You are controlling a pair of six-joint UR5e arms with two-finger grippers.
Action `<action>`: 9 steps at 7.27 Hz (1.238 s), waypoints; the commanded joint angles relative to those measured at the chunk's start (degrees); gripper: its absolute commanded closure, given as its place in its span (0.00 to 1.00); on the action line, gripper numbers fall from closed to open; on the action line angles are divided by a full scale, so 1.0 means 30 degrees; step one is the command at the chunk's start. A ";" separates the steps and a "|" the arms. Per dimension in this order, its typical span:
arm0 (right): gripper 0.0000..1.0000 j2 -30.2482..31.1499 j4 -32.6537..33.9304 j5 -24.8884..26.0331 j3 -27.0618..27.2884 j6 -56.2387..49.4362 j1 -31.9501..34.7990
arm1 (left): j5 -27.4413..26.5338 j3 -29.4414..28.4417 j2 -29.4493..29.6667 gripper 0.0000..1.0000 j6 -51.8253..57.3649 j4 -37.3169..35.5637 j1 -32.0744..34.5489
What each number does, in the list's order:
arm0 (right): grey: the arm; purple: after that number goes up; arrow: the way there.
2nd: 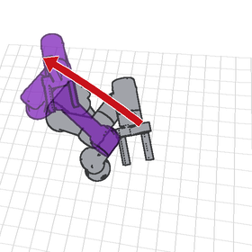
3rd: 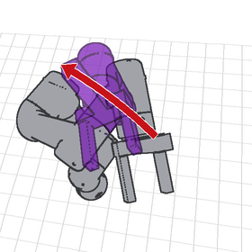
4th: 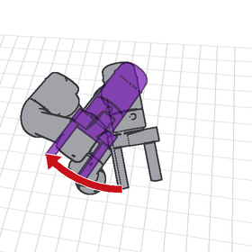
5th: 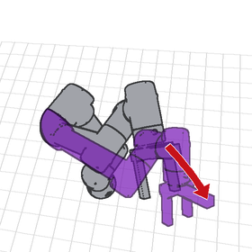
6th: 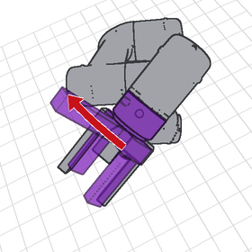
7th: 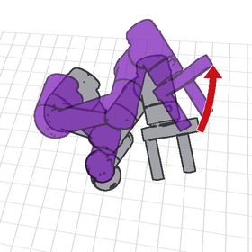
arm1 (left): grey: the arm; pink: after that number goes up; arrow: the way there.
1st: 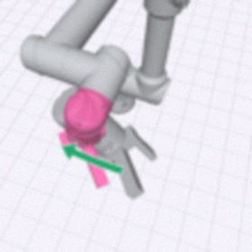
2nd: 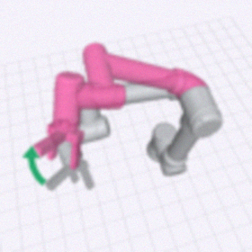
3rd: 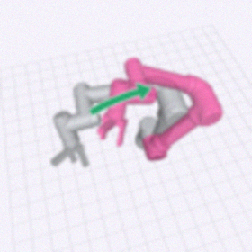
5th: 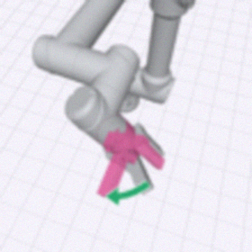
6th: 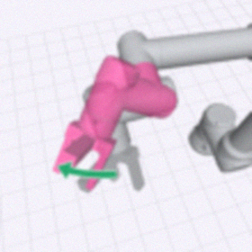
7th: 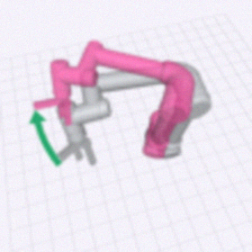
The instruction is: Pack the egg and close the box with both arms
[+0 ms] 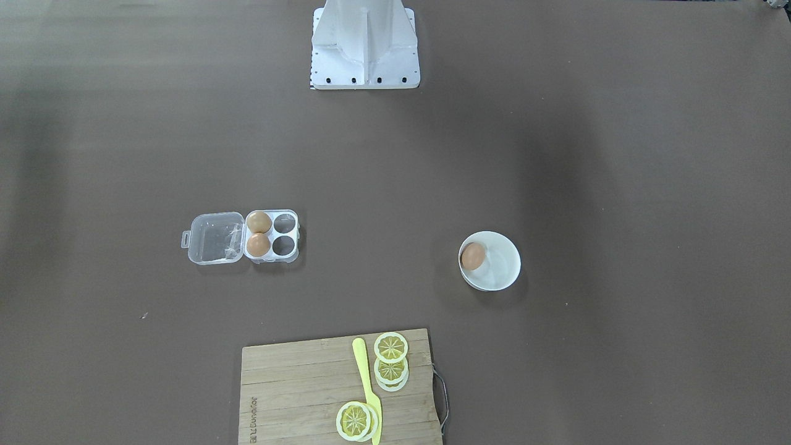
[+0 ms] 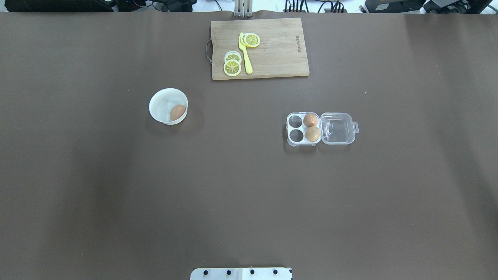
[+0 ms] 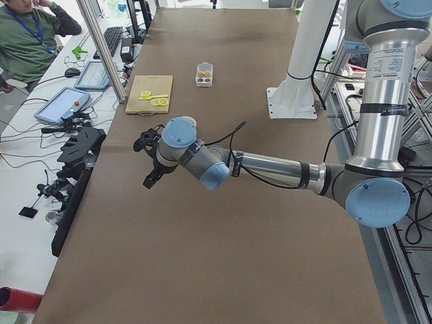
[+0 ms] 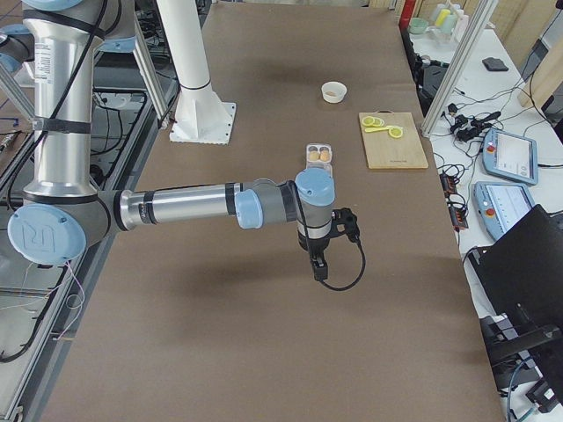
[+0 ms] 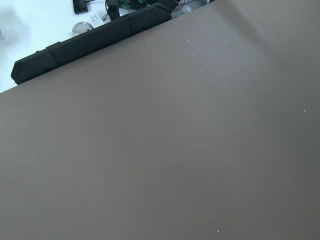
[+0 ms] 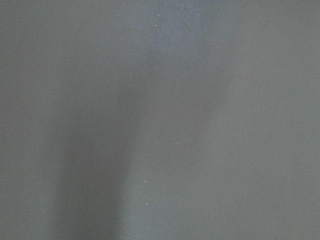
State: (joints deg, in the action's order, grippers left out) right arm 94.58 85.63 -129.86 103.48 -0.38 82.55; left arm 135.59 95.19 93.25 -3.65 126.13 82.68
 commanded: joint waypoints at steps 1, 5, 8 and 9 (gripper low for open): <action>0.00 -0.0645 -0.0125 -0.0395 0.1035 0.3390 -0.1583 | -0.0227 -0.0291 0.2123 0.01 -0.0511 0.1111 -0.2881; 0.00 -0.2629 -0.0125 -0.0309 0.2888 1.0534 -0.4628 | -0.0227 -0.1052 0.4765 0.01 -0.4399 0.1110 -0.6191; 0.01 -0.4158 -0.0125 0.0594 0.2859 1.3625 -0.6565 | -0.0285 -0.1758 0.6353 0.01 -0.6711 0.1022 -0.7808; 0.01 -0.4655 -0.0125 0.1209 0.2859 1.4734 -0.7209 | -0.0924 -0.2107 0.7112 0.02 -0.7795 0.1051 -0.8480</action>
State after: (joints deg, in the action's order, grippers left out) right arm 82.50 85.25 -128.35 112.04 39.92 63.37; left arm 134.32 89.95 112.05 -22.97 129.26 59.68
